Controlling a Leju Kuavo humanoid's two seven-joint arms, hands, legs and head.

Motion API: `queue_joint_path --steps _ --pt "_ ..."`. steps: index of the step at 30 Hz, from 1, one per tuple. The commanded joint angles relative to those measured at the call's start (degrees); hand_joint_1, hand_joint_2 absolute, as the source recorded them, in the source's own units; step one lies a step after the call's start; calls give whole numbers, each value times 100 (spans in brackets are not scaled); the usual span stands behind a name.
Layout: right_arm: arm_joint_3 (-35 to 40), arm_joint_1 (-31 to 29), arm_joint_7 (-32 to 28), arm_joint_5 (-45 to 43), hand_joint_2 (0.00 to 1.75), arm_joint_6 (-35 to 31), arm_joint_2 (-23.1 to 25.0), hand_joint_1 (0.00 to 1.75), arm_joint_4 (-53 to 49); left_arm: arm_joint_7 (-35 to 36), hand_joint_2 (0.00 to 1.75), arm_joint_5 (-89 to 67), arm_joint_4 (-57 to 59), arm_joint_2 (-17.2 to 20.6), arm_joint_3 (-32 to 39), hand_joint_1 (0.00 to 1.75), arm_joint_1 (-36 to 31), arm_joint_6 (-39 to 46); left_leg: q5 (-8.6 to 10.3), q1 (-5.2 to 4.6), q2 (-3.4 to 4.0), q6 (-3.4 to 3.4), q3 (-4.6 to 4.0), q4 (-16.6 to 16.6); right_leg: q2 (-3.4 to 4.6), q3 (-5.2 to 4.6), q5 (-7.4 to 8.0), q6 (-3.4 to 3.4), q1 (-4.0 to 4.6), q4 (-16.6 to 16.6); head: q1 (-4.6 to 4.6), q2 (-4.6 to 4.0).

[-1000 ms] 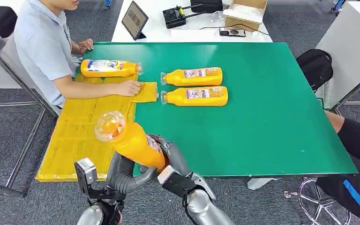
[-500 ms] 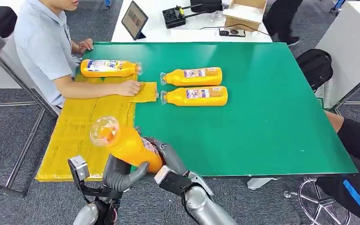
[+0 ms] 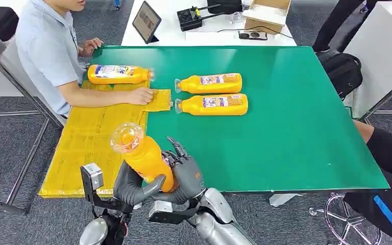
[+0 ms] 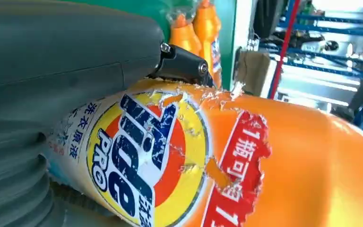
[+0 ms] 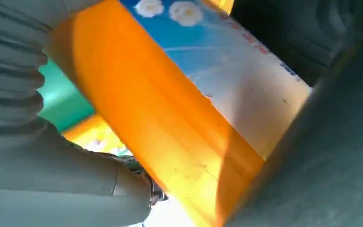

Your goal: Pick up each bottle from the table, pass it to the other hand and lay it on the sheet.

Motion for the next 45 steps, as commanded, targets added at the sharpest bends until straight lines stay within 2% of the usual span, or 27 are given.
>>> queue_joint_path --steps 1,3,4,6,9,16,18,19,22,27,29,30,31,38,45 --pt "-452 231 -678 1126 0 -428 111 0 -224 289 175 -728 1198 444 294 175 -1215 970 6 -1 -29 3 10 -9 -34 18 -6 -15 2 -3 0 0" --pt "-818 355 -1087 1237 0 -428 253 0 -460 317 175 -1323 1507 561 403 175 -1567 1427 4 1 -15 3 13 -8 -20 16 -3 -15 4 -3 0 0" --pt "-825 355 -1095 1244 0 -428 263 0 -456 314 175 -1302 1518 606 445 175 -1622 1397 5 0 -23 3 18 -8 -30 23 -6 -20 4 0 2 0" --pt "-920 415 -1189 1311 0 -428 308 0 -680 400 175 -1986 1856 754 550 175 -1985 1856 2 3 -10 3 19 -7 -17 19 -3 -21 8 -1 2 0" --pt "-720 349 -1189 841 0 -428 275 0 -603 578 175 -2309 2589 945 946 175 -2677 1801 7 5 -8 0 15 -7 -18 10 -1 -16 7 4 0 0" --pt "-722 348 -1189 844 0 -428 279 0 -602 577 175 -2317 2695 971 999 175 -2767 1765 7 7 -10 0 20 -6 -19 14 0 -17 10 4 4 0" --pt "-561 277 -1189 589 0 -428 244 0 -448 581 175 -2453 3077 1029 1133 175 -3054 1736 6 9 -13 0 31 -9 -25 25 -3 -26 13 3 -4 0" --pt "-113 119 -1189 -164 0 -428 138 0 -227 584 175 -2727 3714 1087 1239 175 -3576 1655 11 12 -25 -2 22 -4 -36 21 -4 -25 16 11 -2 0" --pt "282 3 -1189 -1105 0 -344 32 0 -140 565 175 -2990 4168 1023 1289 175 -3912 1566 17 12 -10 -4 14 -2 -23 15 9 -31 13 11 0 0" --pt "517 11 -1189 -1510 0 -169 -55 0 -287 797 175 -3950 4598 1158 829 175 -4214 1957 14 11 -6 -3 11 0 -18 12 8 -27 12 12 0 0" --pt "524 115 -1189 -1584 0 -13 -102 0 -492 1234 175 -5339 5056 1450 -6 175 -4491 2090 15 10 -7 -3 10 -2 -17 10 8 -26 12 11 2 0" --pt "526 122 -1189 -1584 0 -13 -102 0 -497 1233 175 -5334 5063 1467 6 175 -4499 2086 14 11 -9 -2 16 -2 -21 16 6 -30 13 11 2 0" --pt "568 180 -1189 -1553 0 79 -154 0 -638 1477 175 -6089 5425 1616 -573 175 -4732 1830 16 10 -9 -4 10 -1 -19 10 8 -27 12 12 0 0" --pt "619 176 -1189 -1642 0 257 -152 0 -691 1469 175 -6899 6188 1498 -1041 175 -5075 1046 12 12 -3 1 18 -1 -18 14 6 -32 14 10 2 0" --pt "702 101 -1189 -1839 0 350 -134 0 -621 1514 175 -6866 6536 1327 -1007 175 -5265 477 10 12 -2 0 14 3 -16 14 5 -32 15 13 0 0"
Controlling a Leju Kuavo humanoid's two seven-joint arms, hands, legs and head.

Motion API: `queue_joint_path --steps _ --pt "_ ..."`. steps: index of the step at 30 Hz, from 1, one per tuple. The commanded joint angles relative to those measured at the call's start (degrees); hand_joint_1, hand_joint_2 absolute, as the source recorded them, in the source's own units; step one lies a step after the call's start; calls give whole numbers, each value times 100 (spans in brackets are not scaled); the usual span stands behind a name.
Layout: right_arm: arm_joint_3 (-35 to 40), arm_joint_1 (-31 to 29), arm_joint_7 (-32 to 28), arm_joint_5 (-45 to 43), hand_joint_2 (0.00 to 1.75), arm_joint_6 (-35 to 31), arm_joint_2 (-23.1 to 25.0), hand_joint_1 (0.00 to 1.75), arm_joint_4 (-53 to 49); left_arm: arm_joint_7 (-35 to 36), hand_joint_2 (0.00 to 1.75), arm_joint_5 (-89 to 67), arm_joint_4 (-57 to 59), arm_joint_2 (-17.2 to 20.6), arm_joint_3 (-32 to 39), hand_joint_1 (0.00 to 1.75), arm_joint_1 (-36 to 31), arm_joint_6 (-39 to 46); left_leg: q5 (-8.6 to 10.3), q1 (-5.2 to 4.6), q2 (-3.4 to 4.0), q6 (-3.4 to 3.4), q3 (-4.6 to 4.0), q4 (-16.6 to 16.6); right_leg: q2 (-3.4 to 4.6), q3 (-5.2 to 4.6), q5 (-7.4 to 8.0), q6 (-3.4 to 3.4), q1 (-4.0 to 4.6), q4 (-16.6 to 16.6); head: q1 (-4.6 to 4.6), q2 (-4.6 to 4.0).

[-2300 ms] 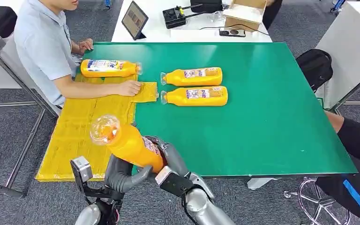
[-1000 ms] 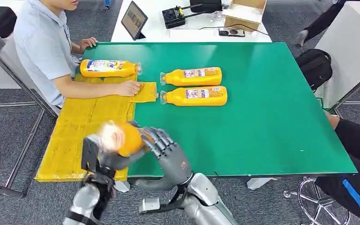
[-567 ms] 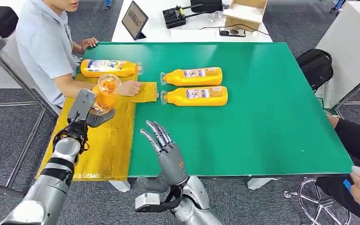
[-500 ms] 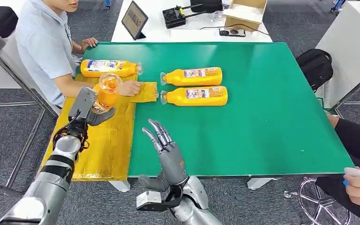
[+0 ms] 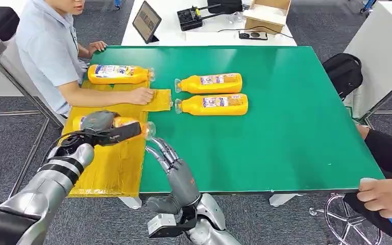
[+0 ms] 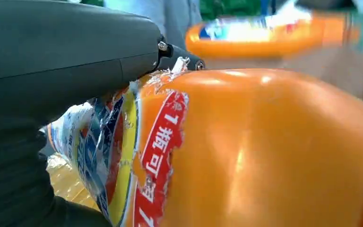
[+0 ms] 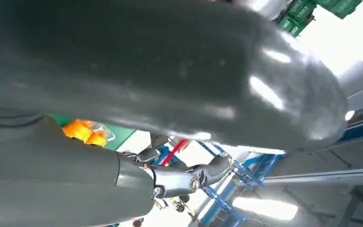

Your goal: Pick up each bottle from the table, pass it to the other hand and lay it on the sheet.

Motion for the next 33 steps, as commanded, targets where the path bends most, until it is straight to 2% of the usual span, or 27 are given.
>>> queue_joint_path --steps 1,13,14,15,17,18,27,33 --pt "275 -206 -195 -237 0 128 -212 0 103 72 175 31 1203 -113 -515 175 -735 -576 -4 3 -6 7 8 2 -12 13 -5 -12 7 -1 2 0" --pt "334 -382 -195 -473 0 295 -127 0 388 438 175 -39 1633 -447 -598 175 -1164 -1723 -5 4 -13 10 13 4 -21 20 -8 -14 8 -1 0 0" --pt "359 -401 -195 -475 0 289 -128 0 396 411 175 -23 1623 -477 -591 141 -1180 -1752 -6 3 -10 12 17 4 -19 23 -9 -17 9 0 0 0" --pt "371 -405 -195 -476 0 283 -133 0 396 400 175 -7 1619 -490 -578 115 -1184 -1760 -3 4 -10 8 10 3 -16 16 -5 -12 7 -1 0 0" --pt "415 -411 -195 -536 0 276 -148 0 378 321 175 171 1668 -526 -434 24 -1210 -1999 -1 2 -7 5 6 0 -10 11 -2 -8 5 -2 0 0" --pt "448 -418 -195 -566 0 259 -163 0 365 253 175 270 1665 -525 -355 0 -1209 -2077 -4 3 -5 8 13 1 -11 18 -5 -13 6 -2 0 0" --pt "830 -514 -195 -869 0 45 -288 0 382 -342 175 1044 1636 -481 156 0 -1332 -2806 -1 4 0 5 6 2 -5 11 0 -10 7 -2 0 0" --pt "918 -481 -195 -1062 0 82 -332 0 334 -686 175 1019 1443 -399 -16 0 -1271 -2408 -3 1 5 8 14 -1 -2 17 -2 -11 4 -2 -2 0"
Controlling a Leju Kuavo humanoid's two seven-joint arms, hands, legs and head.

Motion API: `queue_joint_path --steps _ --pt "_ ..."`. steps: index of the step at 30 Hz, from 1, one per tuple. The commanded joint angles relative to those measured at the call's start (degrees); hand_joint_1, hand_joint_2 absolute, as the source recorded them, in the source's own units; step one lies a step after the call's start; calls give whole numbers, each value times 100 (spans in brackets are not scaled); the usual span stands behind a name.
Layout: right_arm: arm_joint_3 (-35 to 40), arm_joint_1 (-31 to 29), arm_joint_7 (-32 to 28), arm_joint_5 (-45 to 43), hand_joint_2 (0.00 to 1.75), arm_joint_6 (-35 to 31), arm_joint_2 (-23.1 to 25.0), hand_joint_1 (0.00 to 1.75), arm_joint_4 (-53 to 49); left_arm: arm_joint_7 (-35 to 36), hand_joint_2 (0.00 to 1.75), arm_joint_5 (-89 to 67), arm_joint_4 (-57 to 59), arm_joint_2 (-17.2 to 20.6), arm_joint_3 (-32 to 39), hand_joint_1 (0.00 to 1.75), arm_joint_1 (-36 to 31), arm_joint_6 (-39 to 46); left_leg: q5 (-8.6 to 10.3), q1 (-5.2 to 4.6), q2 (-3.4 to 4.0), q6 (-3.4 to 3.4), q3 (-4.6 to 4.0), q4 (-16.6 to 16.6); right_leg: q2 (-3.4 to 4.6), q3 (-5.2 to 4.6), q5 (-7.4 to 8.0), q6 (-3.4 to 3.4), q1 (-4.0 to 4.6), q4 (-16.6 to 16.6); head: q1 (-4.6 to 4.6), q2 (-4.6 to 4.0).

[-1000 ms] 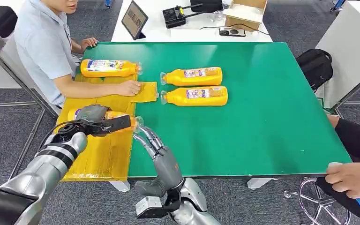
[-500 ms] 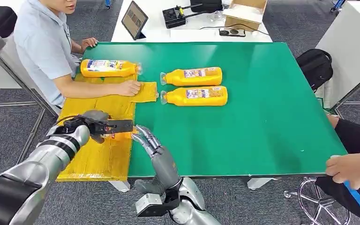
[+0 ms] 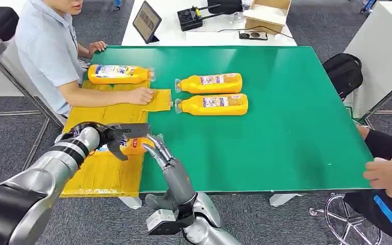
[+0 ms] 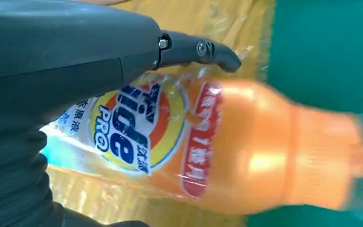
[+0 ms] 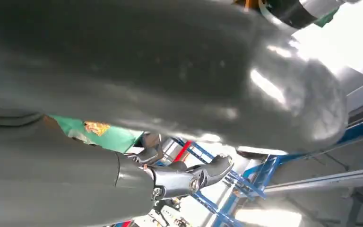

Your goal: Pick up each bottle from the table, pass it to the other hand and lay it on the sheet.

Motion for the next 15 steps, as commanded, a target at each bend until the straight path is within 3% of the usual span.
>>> queue_joint_path --steps 1,8,13,15 --pt "411 -239 -195 -227 0 9 -286 0 235 -353 175 29 218 7 33 0 -282 307 -8 3 6 11 21 -2 -2 22 -5 -16 7 -6 -2 0" --pt "499 -130 -195 -370 0 -68 -410 0 -91 -1113 175 1118 -537 -128 866 0 134 1416 -7 0 1 12 20 -3 -8 23 -6 -15 5 -6 -2 0" --pt "507 -47 -195 -362 0 -154 -447 0 -109 -1519 175 1948 -1560 -130 1220 0 667 1543 -5 -2 1 10 23 -8 -7 24 -5 -13 2 -9 -4 0" --pt "399 14 -195 -443 0 -172 -476 0 -194 -1364 175 2459 -2219 -131 1303 0 1022 1420 -2 -3 0 7 11 -6 -5 11 -2 -7 -1 -6 -2 0"
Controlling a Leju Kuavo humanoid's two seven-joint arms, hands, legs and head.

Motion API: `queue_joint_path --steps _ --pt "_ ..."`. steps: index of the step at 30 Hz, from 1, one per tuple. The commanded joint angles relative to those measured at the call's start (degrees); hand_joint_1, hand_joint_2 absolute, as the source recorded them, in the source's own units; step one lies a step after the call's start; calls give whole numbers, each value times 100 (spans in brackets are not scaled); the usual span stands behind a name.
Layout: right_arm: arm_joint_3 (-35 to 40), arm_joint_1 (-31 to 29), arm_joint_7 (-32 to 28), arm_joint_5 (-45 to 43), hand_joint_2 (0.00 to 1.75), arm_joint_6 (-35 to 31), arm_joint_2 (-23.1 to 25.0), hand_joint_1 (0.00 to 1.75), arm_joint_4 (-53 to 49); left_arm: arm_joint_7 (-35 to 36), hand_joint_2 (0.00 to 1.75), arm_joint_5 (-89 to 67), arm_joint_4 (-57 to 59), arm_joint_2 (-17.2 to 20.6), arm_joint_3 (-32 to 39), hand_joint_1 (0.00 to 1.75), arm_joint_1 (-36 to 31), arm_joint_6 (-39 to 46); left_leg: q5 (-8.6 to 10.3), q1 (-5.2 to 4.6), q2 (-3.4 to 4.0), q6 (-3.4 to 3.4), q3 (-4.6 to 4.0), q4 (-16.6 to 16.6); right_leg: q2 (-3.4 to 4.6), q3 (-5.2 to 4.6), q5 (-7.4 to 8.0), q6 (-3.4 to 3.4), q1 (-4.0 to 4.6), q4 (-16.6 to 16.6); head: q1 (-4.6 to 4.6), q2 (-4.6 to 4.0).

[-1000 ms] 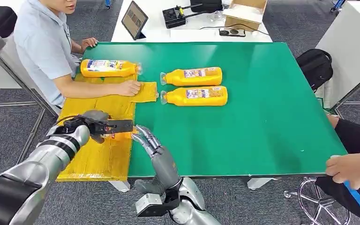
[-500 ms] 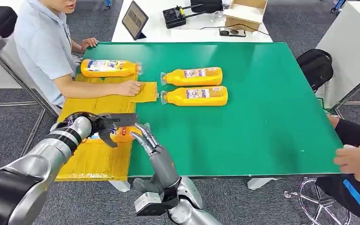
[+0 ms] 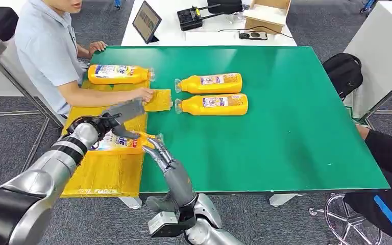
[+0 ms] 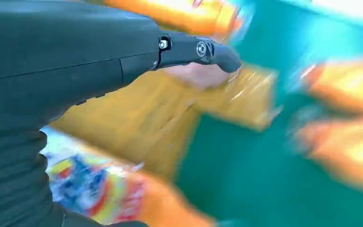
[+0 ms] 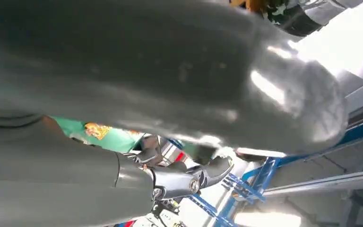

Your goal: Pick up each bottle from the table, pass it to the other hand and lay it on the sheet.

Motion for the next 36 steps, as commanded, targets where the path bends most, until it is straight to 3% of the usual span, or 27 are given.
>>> queue_joint_path --steps 1,4,7,8,11,14,16,20,21,22,29,31,36 --pt "56 61 -195 -151 0 -105 -309 0 -151 -207 175 1371 -1883 -132 840 0 930 -45 -6 -4 0 11 25 -11 -8 26 -6 -13 0 -11 -2 0" --pt "-118 204 -195 91 0 -64 -343 0 -164 1 175 2198 -3204 -23 790 0 1765 -56 -7 -6 5 11 25 -10 -2 23 -6 -11 -2 -10 -2 0" --pt "-651 364 -164 760 0 -116 -397 0 24 82 175 2961 -4360 -166 987 0 2670 392 -4 -7 10 6 19 -13 6 14 -1 -6 -5 -12 -2 0" --pt "-873 460 -184 830 175 -101 -431 0 -97 138 175 3143 -4629 -233 1017 0 2904 595 -10 -5 16 9 32 -16 9 26 -3 -10 -1 -18 0 0" --pt "-1613 939 -195 927 175 3 -620 0 -983 53 175 3504 -5475 -321 911 0 3687 1235 -15 -9 6 13 37 -17 -2 33 -10 -11 -4 -21 0 0" --pt "-2074 1415 -195 713 175 -633 -799 0 -2163 -43 175 4034 -6062 -466 988 0 4288 1651 -18 -9 -2 14 22 -6 -12 23 -16 -9 -5 -14 2 0" --pt "-2911 1799 -195 814 175 -680 -392 0 -3020 -221 175 3878 -6360 -505 985 0 4631 1979 -17 -11 3 11 2 1 -4 0 -15 -8 -8 -4 -2 0" --pt "-3512 1977 -195 1114 175 -680 -267 0 -3182 -396 175 3608 -6777 -523 1044 0 5121 2296 -24 -11 12 12 9 -2 4 5 -15 -13 -6 -7 -2 0" --pt "-3725 1978 -113 1414 175 -680 -301 0 -2720 -410 175 3607 -6920 -559 1125 0 5293 2372 -30 -11 9 14 19 -1 -1 17 -20 -16 -5 -8 0 0" --pt "-3696 1907 383 2079 175 -612 -613 0 -2245 -456 175 3430 -7027 -518 1174 0 5470 2479 -24 -9 -1 13 10 -1 -9 11 -17 -14 -4 -9 -2 0" --pt "-4198 1442 778 2804 175 -288 -1068 0 -706 -481 175 2518 -7256 -530 1142 0 5654 2677 -17 -6 -6 14 17 -10 -12 22 -15 -1 -1 -26 0 0" --pt "-4226 1143 1291 2989 175 144 -1117 0 -369 -311 175 2245 -7139 -560 1093 0 5546 2747 -19 -7 -4 16 21 -9 -8 29 -16 -3 -1 -25 -2 0" --pt "-4116 481 1374 3138 175 587 -1145 0 479 -189 175 2270 -6764 -568 995 0 5177 2659 -11 -9 2 12 11 -9 -1 15 -7 2 -5 -18 -2 0"
